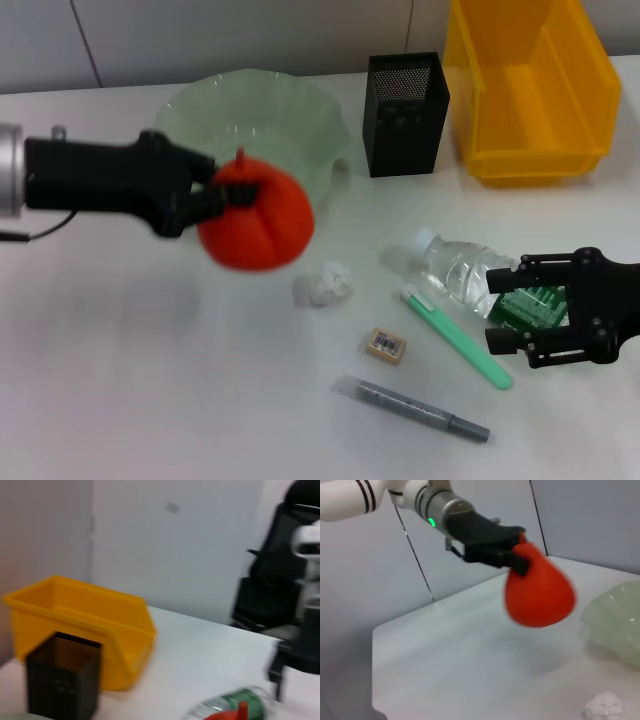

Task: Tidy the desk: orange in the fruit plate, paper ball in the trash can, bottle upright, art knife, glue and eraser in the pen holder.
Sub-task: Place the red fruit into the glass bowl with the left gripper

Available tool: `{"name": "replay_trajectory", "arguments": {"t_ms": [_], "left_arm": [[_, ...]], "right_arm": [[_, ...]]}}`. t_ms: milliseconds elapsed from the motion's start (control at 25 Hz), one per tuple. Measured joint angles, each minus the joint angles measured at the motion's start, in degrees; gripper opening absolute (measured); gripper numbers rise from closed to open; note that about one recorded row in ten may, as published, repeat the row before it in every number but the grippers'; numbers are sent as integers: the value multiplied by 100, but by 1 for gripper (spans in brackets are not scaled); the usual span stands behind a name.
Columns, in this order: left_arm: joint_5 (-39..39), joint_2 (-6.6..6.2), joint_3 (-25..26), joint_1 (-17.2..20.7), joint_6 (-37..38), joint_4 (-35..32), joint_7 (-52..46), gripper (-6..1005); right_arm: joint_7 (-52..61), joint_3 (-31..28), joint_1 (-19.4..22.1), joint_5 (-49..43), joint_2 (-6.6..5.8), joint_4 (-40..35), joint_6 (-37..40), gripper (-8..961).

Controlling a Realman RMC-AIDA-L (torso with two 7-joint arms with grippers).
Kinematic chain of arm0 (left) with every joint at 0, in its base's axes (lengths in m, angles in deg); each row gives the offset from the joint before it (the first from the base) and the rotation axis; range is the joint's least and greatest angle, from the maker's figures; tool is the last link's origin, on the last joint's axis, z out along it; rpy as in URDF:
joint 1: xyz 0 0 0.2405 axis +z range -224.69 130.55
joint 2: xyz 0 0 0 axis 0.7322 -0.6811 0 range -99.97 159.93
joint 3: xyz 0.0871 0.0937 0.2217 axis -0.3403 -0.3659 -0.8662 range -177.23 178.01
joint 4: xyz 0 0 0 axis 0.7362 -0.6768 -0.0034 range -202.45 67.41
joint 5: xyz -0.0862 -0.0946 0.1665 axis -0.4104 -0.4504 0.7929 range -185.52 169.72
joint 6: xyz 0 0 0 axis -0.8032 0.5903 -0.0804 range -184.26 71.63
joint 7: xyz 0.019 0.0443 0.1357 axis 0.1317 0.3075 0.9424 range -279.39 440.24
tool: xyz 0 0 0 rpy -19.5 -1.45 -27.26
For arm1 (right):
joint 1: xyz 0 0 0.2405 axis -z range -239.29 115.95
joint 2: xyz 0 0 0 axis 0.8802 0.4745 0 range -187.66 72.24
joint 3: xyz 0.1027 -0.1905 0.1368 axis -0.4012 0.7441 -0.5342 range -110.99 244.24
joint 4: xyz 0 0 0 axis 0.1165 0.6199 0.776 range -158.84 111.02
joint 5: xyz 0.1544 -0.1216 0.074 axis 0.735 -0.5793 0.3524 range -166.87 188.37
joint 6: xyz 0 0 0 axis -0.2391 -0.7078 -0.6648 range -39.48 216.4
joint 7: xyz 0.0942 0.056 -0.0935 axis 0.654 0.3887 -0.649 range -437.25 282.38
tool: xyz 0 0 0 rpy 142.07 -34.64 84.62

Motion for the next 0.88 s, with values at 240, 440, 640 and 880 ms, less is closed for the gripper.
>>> {"name": "replay_trajectory", "arguments": {"t_ms": [240, 440, 640, 880], "left_arm": [[-381, 34, -156, -167, -1204, 228, -231, 73], [-1059, 26, -517, -110, -2337, 492, -122, 62], [-1594, 40, -1451, -35, -3436, 686, 15, 65], [-2161, 44, -2605, -22, -4591, 907, 65, 73]], "right_arm": [[-57, 9, -46, 35, 0, 145, -23, 756], [-79, 25, -62, 111, 0, 203, -39, 756], [-86, 35, -69, 159, 0, 228, -22, 757], [-148, 38, -69, 183, 0, 334, -4, 757]]}}
